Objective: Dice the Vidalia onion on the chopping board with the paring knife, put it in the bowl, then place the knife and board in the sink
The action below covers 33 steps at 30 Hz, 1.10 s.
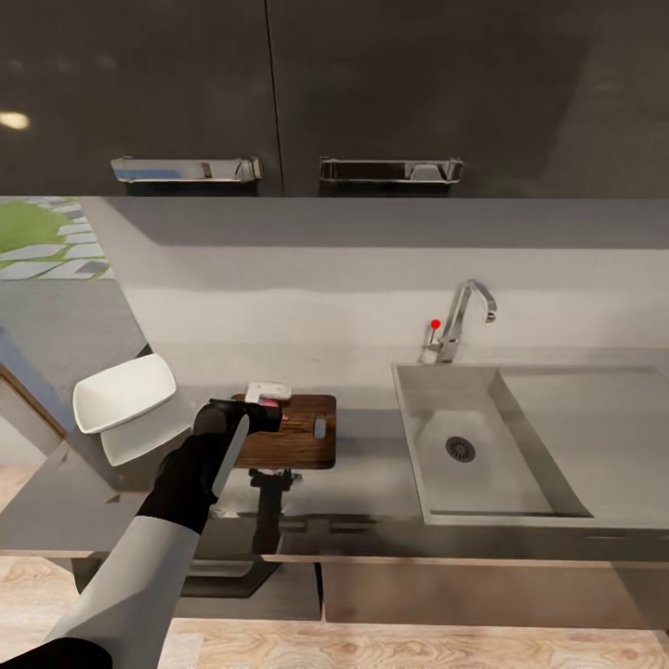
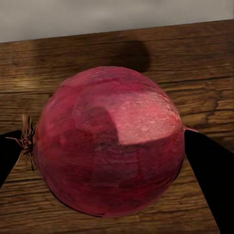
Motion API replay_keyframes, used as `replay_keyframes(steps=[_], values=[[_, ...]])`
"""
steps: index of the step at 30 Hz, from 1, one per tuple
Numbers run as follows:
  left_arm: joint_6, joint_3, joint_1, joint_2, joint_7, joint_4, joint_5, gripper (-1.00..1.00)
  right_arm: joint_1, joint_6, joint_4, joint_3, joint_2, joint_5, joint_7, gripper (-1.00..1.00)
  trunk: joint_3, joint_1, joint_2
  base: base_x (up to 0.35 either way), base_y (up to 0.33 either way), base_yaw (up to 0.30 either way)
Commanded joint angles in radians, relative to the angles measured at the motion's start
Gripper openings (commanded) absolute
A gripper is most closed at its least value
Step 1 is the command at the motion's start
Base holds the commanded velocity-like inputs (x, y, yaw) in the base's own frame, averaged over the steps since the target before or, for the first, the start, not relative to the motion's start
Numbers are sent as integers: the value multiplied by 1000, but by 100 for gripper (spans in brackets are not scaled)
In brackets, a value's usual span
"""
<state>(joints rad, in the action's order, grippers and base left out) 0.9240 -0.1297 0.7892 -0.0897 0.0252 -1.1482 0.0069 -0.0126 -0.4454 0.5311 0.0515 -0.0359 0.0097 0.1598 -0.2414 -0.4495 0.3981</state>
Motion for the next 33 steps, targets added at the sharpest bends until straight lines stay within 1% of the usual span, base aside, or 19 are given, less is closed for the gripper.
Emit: replay_keyframes(steps=[1,25,26,33], values=[[4,-1,1,0,3,1,1,-100,-1,-1,0,5,1,1,9,100,-2,-1,2,0,0,0],[1,-1,1,1,2,12,-4,-100,0,-2,0,5,1,1,9,100,-2,-1,2,0,0,0],[1,-1,1,1,2,12,-4,100,-1,-2,0,5,1,1,9,100,-2,-1,2,0,0,0],[1,-1,1,0,2,12,-4,100,-1,-2,0,5,1,1,9,100,-2,-1,2,0,0,0]])
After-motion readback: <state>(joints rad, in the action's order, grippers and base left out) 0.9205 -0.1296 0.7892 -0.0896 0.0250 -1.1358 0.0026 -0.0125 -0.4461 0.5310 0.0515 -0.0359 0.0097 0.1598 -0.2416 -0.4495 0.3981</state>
